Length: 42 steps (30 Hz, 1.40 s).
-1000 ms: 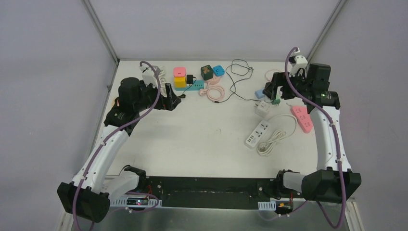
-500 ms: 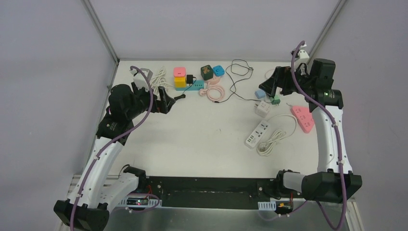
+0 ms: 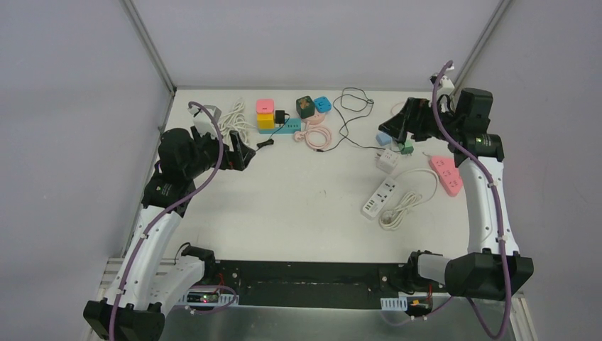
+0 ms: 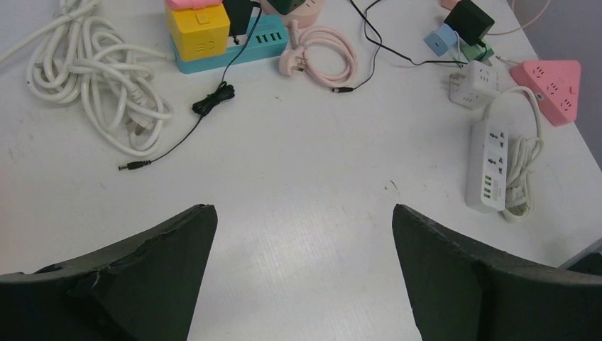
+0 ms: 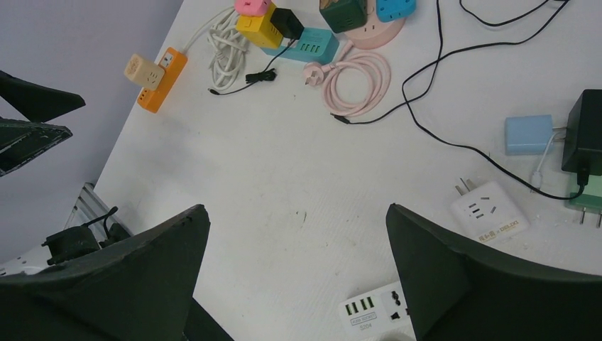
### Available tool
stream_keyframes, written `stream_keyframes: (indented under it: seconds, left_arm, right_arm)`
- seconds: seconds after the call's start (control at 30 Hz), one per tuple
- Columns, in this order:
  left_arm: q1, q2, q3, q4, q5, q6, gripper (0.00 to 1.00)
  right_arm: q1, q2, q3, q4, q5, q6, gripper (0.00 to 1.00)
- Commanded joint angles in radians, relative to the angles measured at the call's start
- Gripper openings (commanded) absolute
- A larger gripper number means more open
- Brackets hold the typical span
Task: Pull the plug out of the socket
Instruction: Reset both arms
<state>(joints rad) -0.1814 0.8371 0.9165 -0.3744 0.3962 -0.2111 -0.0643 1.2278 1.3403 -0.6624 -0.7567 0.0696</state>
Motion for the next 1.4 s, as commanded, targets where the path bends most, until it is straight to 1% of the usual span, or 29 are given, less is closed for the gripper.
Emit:
stream_keyframes:
  seconds: [0.0,0.1,0.27,0.43,0.7,1.37]
  left_arm:
    - [0.010,-0.013,-0.001,0.033,0.039,-0.007,0.99]
    - [0.013,-0.012,-0.001,0.033,0.046,-0.007,0.99]
    - [0.014,-0.003,-0.003,0.039,0.066,-0.014,0.99]
    - [0.014,0.004,-0.002,0.043,0.095,-0.026,0.99]
    - [0.016,-0.011,-0.012,0.048,0.111,-0.026,0.99]
    - [0.017,-0.002,-0.017,0.056,0.128,-0.029,0.99]
  right_arm:
    - [-0.010,-0.040,0.005,0.060,-0.017,0.047,1.00]
    - [-0.015,-0.040,0.012,0.061,-0.037,0.056,1.00]
    - [-0.041,-0.042,0.040,0.048,-0.003,0.064,1.00]
    - [-0.063,-0.036,0.054,0.046,-0.023,0.068,1.00]
    - [-0.086,-0.033,0.031,0.076,-0.063,0.081,1.00]
    - [-0.094,-0.037,0.016,0.100,-0.087,0.097,1.00]
